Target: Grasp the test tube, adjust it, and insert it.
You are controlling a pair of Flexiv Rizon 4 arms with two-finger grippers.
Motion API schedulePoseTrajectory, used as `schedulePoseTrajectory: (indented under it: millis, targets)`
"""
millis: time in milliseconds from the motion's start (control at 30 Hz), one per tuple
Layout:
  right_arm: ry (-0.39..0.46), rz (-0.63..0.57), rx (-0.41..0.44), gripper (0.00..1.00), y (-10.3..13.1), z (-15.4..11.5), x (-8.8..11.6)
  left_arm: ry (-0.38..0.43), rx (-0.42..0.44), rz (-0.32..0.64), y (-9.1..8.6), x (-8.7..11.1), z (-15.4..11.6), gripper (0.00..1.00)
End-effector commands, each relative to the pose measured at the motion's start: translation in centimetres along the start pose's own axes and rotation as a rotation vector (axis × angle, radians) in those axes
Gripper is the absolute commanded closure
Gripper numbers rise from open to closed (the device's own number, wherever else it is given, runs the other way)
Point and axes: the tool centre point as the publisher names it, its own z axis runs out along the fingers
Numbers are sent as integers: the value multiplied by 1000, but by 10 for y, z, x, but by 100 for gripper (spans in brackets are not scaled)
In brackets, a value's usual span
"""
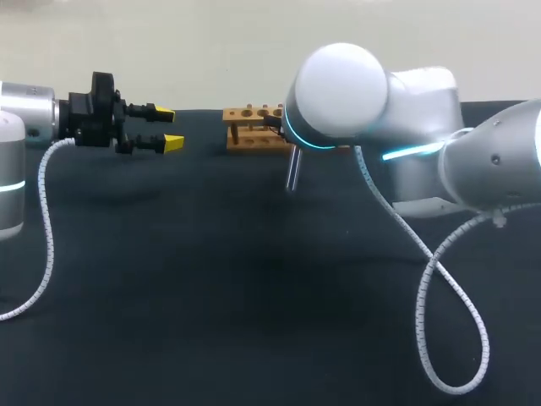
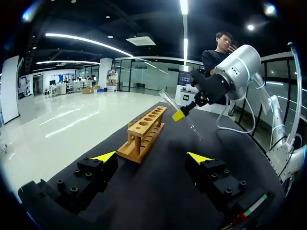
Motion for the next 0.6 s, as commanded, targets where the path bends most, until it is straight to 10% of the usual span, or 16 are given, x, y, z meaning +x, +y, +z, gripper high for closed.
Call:
schedulePoseTrajectory:
  millis: [33,600]
  targets:
    - [-122,16,-13,100,-6,-23,3,-4,0,3,0,1,0,0]
    - [-311,35,-13,100,-12,-67,-21,-4,0,3,0,1,0,0]
